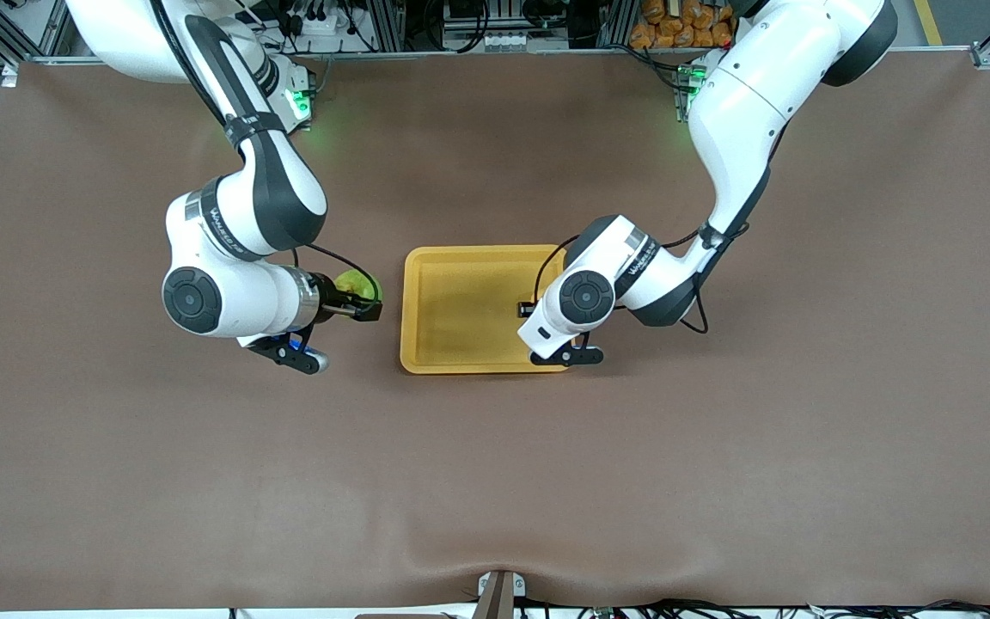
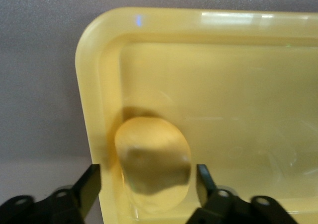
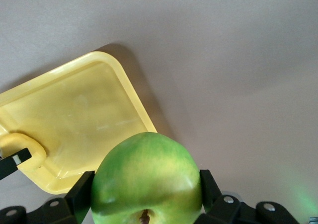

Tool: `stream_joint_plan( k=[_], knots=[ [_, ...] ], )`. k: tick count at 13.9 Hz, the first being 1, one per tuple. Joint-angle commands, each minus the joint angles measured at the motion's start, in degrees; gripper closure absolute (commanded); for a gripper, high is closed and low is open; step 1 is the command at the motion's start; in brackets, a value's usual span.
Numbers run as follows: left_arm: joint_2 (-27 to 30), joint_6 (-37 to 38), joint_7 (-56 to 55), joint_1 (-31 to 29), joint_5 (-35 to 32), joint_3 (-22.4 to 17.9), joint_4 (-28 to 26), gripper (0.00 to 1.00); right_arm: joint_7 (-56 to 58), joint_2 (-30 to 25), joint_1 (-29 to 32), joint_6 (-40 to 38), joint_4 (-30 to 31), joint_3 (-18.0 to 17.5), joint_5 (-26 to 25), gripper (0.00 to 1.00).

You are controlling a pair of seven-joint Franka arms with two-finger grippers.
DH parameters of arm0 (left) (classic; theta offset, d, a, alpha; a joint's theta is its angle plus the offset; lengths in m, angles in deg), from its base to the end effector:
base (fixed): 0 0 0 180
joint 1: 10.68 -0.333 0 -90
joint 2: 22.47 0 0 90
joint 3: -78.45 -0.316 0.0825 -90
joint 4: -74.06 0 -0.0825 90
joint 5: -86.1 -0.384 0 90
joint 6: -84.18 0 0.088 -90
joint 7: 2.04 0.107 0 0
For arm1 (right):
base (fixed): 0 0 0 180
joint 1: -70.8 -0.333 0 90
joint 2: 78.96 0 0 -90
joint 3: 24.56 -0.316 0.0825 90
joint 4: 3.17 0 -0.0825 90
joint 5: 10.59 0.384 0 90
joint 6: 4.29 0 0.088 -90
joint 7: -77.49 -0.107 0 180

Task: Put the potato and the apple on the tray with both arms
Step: 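Lower the potato into the tray while the right gripper carries the apple over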

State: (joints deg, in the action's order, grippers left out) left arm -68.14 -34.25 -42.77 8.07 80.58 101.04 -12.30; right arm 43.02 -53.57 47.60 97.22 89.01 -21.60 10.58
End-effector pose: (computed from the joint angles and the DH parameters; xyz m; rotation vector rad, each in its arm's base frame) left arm 0.5480 -0.4212 0.2056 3.0729 0.0294 -0.4169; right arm 0.5940 0.2566 0.3562 -2.8708 0.5405 0.5857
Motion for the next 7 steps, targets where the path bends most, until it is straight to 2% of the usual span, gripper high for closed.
stream_joint_plan(
  k=[1, 4, 7],
  knots=[
    [-0.3, 0.1, -1.8, 1.0, -1.5, -0.7, 1.4, 0.0, -1.6, -0.1, -1.0, -0.3, -0.9, 0.5, 1.1, 1.0],
    [2.1, 1.0, -1.5, -0.2, -1.7, -0.7, 1.4, 0.0, -6.7, 0.1, -3.2, 1.6, -1.0, 0.5, 1.5, 1.0],
    [8.0, 5.7, -1.1, -3.0, -1.8, -0.7, 1.5, 0.0, -7.6, 0.5, -5.9, 2.7, -1.4, 0.5, 1.2, 1.0]
  ],
)
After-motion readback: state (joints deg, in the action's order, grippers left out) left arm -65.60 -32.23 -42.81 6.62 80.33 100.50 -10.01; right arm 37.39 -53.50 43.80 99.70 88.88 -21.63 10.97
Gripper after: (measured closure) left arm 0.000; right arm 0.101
